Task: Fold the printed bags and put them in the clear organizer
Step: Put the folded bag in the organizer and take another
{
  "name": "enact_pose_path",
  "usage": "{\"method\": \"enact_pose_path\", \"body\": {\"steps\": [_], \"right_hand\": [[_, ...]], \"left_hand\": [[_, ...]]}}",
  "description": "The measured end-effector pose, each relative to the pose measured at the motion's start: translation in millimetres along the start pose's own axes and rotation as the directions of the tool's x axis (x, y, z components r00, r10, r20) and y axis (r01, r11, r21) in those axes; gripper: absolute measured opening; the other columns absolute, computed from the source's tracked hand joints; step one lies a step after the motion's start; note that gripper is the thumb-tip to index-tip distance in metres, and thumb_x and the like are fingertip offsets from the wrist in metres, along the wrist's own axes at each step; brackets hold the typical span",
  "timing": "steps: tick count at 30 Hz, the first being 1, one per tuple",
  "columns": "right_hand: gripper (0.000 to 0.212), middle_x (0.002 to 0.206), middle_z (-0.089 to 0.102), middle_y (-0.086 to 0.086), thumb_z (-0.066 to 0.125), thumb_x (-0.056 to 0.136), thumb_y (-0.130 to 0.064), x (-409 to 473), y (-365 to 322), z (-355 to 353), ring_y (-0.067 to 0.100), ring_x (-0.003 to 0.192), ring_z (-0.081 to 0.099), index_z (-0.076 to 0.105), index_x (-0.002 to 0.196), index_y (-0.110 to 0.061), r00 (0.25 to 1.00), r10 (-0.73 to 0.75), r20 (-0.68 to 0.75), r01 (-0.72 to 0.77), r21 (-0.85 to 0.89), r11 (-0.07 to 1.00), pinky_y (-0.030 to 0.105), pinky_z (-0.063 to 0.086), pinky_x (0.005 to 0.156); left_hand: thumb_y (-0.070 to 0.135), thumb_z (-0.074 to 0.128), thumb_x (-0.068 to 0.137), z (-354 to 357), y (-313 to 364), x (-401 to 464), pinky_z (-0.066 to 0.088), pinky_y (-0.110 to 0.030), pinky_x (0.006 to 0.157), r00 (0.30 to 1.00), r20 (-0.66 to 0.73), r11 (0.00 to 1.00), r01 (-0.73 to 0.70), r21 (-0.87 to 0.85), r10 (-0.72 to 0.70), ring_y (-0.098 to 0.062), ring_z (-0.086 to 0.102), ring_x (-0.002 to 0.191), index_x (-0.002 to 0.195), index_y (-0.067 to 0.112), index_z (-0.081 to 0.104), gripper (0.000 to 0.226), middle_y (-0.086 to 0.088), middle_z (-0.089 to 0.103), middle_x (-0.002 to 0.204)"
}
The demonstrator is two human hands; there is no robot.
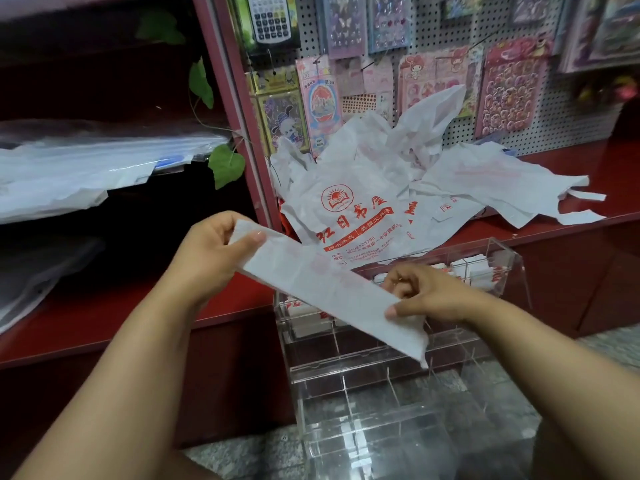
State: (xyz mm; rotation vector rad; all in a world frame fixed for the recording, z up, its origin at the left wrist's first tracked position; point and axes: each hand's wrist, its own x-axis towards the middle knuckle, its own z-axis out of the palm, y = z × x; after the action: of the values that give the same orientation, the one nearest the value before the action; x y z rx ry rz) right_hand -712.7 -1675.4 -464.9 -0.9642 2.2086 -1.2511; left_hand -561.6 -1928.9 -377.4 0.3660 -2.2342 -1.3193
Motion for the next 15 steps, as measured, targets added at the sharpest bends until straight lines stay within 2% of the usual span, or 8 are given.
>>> {"method": "enact_pose_path", "body": {"steps": [2, 3, 5, 6, 8, 10, 12, 15], "right_hand": [[0.044, 0.089, 0.071, 0.0, 0.078, 0.06, -0.042, -1.1, -6.8, 15.3, 0.019, 0.083, 0.067, 0.066, 0.098, -0.024, 0.998, -0.029, 0.048, 0.025, 0.078, 0.997, 0.033, 0.05, 0.076], [0.038, 0.094, 0.073, -0.001, 0.078, 0.065, -0.041, -1.2, -9.9, 22.6, 0.017, 0.088, 0.069, 0.068, 0.097, -0.023, 0.997, -0.061, 0.049, 0.056, 0.104, 0.993, 0.034, 0.052, 0.08], [0.009, 0.086, 0.074, -0.005, 0.076, 0.079, -0.026, -1.2, -15.6, 32.0, 0.011, 0.081, 0.07, 0.072, 0.085, -0.021, 0.996, -0.093, -0.01, 0.094, 0.164, 0.982, 0.031, 0.055, 0.073], [0.005, 0.08, 0.074, -0.007, 0.074, 0.082, -0.018, -2.2, -18.9, 34.7, 0.008, 0.076, 0.069, 0.071, 0.079, -0.022, 0.995, -0.094, -0.041, 0.101, 0.202, 0.974, 0.028, 0.053, 0.068], [0.011, 0.079, 0.074, -0.007, 0.07, 0.085, -0.012, -3.3, -23.2, 38.8, 0.009, 0.074, 0.07, 0.071, 0.079, -0.021, 0.992, -0.083, -0.091, 0.107, 0.304, 0.947, 0.025, 0.053, 0.066], [0.007, 0.087, 0.075, -0.003, 0.069, 0.086, -0.011, -4.0, -25.9, 40.5, 0.014, 0.081, 0.072, 0.073, 0.087, -0.017, 0.988, -0.05, -0.143, 0.104, 0.403, 0.909, 0.031, 0.057, 0.072], [0.009, 0.094, 0.075, 0.0, 0.07, 0.086, -0.013, -2.4, -25.9, 43.7, 0.021, 0.087, 0.072, 0.073, 0.094, -0.013, 0.978, -0.011, -0.208, 0.107, 0.455, 0.884, 0.04, 0.058, 0.081], [0.009, 0.093, 0.075, 0.001, 0.071, 0.085, -0.014, 0.1, -24.8, 51.5, 0.023, 0.086, 0.072, 0.074, 0.093, -0.015, 0.959, 0.017, -0.284, 0.12, 0.457, 0.882, 0.046, 0.058, 0.083]], "left_hand": [[0.008, 0.065, 0.091, 7.3, 16.3, 2.1, 0.049, -0.036, 0.074, 0.996, 0.089, 0.999, -0.026, 0.027, 0.024, -0.024, 0.064, 0.077, 0.091, 0.003, 0.065, 0.006, -0.019, 0.071, 0.09], [0.008, 0.066, 0.09, 11.3, 22.8, 3.6, 0.049, -0.036, 0.074, 0.991, 0.13, 0.999, -0.037, 0.033, 0.032, -0.024, 0.064, 0.077, 0.09, 0.003, 0.066, 0.005, -0.02, 0.071, 0.09], [0.008, 0.068, 0.088, 19.4, 33.9, 7.6, 0.051, -0.037, 0.075, 0.988, 0.139, 0.998, -0.061, -0.005, 0.061, -0.023, 0.065, 0.077, 0.09, 0.003, 0.066, 0.006, -0.019, 0.071, 0.088], [0.008, 0.069, 0.087, 23.5, 36.9, 9.6, 0.052, -0.036, 0.076, 0.993, 0.094, 0.995, -0.059, -0.084, 0.067, -0.021, 0.066, 0.076, 0.093, 0.003, 0.065, 0.008, -0.016, 0.072, 0.086], [0.015, 0.071, 0.085, 31.7, 36.0, 11.6, 0.054, -0.035, 0.083, 1.0, -0.002, 0.925, 0.002, -0.379, -0.002, -0.02, 0.068, 0.084, 0.103, 0.007, 0.063, 0.022, -0.01, 0.071, 0.095], [0.034, 0.079, 0.077, 43.0, 24.5, 8.2, 0.051, -0.036, 0.088, 0.989, 0.085, 0.783, 0.148, -0.604, -0.121, -0.029, 0.062, 0.099, 0.112, 0.01, 0.059, 0.047, -0.015, 0.064, 0.109], [0.045, 0.08, 0.071, 61.8, 5.4, -6.6, 0.052, -0.035, 0.081, 0.944, 0.248, 0.757, 0.324, -0.568, -0.218, -0.028, 0.059, 0.099, 0.112, 0.011, 0.06, 0.056, -0.009, 0.062, 0.108], [0.031, 0.071, 0.079, 86.8, -16.2, -32.1, 0.055, -0.03, 0.076, 0.917, 0.271, 0.836, 0.382, -0.394, -0.291, -0.023, 0.07, 0.088, 0.099, 0.005, 0.069, 0.032, -0.011, 0.075, 0.097]]}}
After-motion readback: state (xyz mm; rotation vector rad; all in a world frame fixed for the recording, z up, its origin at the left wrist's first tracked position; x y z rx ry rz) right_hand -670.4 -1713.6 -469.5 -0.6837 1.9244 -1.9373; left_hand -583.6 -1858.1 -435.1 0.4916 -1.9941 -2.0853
